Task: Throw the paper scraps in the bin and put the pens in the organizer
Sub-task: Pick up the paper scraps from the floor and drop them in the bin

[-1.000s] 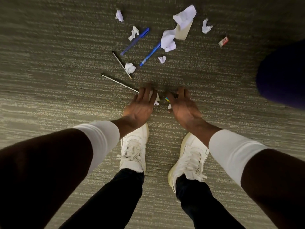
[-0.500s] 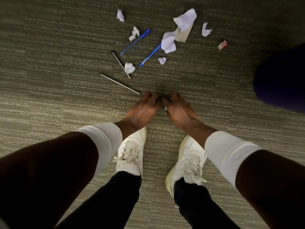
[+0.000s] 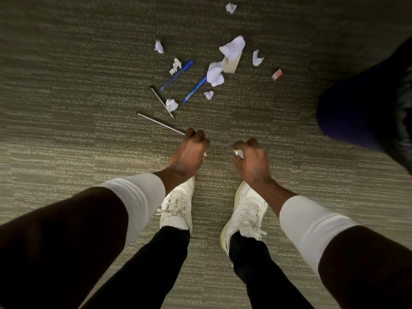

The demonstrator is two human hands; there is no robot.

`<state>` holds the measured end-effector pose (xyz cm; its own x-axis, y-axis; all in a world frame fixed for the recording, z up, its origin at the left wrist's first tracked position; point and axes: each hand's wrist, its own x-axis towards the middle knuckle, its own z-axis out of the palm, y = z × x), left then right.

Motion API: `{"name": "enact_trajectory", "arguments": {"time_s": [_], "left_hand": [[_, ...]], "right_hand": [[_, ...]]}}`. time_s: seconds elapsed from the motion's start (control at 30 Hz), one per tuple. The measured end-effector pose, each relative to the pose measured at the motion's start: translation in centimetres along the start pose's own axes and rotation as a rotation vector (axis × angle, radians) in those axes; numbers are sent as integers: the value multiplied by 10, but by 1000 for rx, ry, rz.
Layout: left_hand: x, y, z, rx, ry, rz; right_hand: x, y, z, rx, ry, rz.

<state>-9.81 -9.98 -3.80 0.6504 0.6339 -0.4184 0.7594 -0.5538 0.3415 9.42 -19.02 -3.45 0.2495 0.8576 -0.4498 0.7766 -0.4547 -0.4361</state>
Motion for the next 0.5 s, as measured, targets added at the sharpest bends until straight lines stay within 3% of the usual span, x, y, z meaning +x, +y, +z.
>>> {"name": "enact_trajectory", "arguments": {"time_s": [0.3,0.5], "left_hand": [[19,96,-101,-305,204,-88],[56,195,-170,-528,329,-136]], "right_hand": [[-50,-4,-116,164,151,210],[-69,-8,-204,260,349,266]]}}
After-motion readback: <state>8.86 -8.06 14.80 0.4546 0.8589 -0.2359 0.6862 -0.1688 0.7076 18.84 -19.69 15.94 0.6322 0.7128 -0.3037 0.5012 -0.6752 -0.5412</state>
